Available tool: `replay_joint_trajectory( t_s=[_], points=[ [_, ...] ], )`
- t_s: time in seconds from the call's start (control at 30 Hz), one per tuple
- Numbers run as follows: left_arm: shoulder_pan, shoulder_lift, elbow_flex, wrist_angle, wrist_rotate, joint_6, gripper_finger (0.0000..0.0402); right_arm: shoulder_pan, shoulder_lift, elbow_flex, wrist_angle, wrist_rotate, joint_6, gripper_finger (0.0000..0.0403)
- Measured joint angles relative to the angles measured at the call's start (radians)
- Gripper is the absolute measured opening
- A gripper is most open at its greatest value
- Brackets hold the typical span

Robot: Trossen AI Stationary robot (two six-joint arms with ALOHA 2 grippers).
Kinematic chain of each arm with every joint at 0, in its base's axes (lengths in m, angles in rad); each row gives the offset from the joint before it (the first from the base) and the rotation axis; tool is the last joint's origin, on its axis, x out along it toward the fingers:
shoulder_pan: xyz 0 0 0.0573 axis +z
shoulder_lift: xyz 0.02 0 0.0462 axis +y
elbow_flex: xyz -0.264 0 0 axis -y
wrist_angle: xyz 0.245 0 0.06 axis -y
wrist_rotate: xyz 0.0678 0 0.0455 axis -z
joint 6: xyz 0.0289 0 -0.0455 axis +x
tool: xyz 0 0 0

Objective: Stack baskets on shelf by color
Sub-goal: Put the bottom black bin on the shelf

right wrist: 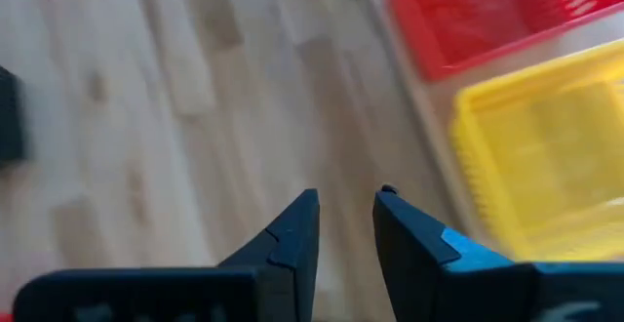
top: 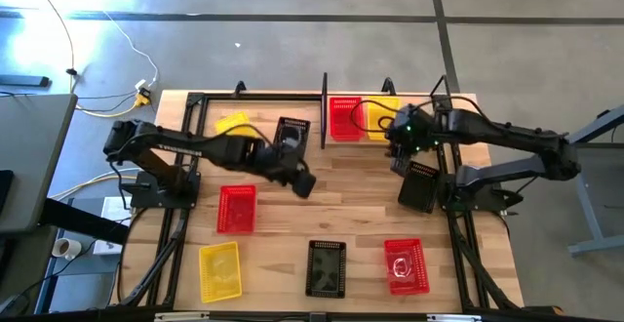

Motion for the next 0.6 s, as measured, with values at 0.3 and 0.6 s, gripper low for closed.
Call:
replay_joint_trajectory(
  t_s=[0.3,0.6],
  points=[
    [-0.170,0.000,0.000,-0.043,-0.073,-0.109,0.0140,0.282,0.000,0.010,0.083,0.000,0.384,0.0087],
    [-0.297,0.068,0.000,-0.071,-0.119,-0.219,0.0140,0.548,0.003,0.010,0.304,0.149,0.585,0.0087]
  ],
)
